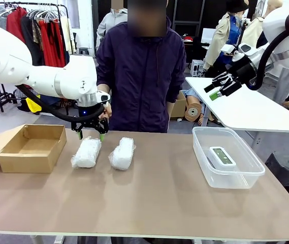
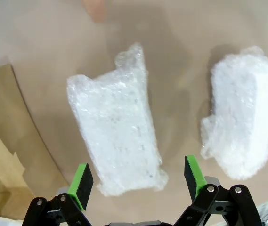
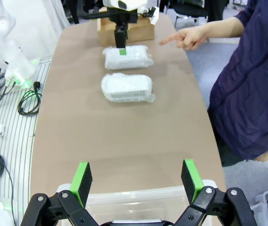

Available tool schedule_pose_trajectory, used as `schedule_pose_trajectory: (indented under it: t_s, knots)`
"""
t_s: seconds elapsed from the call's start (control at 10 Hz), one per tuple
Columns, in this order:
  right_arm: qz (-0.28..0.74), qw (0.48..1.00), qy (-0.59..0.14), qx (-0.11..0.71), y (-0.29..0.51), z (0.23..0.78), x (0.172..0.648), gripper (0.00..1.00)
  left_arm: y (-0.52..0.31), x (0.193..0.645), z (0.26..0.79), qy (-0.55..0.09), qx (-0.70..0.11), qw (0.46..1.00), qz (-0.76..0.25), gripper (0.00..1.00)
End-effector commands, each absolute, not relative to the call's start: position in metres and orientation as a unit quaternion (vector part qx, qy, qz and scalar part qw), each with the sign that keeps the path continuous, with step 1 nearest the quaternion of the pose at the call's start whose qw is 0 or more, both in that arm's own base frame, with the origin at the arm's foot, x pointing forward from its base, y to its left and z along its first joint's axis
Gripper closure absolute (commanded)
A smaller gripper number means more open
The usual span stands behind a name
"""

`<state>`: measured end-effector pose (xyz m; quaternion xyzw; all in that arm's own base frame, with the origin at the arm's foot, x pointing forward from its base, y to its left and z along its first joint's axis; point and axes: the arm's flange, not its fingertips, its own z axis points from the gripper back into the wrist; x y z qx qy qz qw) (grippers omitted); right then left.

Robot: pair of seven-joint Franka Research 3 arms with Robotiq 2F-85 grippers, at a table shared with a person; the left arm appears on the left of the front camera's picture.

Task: Separate and place wrapped and unwrapped clocks.
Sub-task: Pick up the Digital clock indicated by the person.

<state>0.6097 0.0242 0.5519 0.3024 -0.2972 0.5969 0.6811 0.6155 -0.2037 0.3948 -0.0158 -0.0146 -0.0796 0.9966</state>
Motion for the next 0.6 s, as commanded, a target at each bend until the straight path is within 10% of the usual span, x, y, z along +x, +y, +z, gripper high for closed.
schedule_pose_trajectory:
  t_s: [0.0,0.5]
  knots:
    - [0.599,0.680,-0.297,0.302,0.025,0.554,0.607,0.00,-0.199,0.619,0.386,-0.018,0.022,0.999,-0.044,0.00]
    - [0.599,0.680,-0.297,0.302,0.025,0.554,0.607,0.00,-0.202,0.620,0.359,-0.008,0.030,0.999,-0.021,0.00]
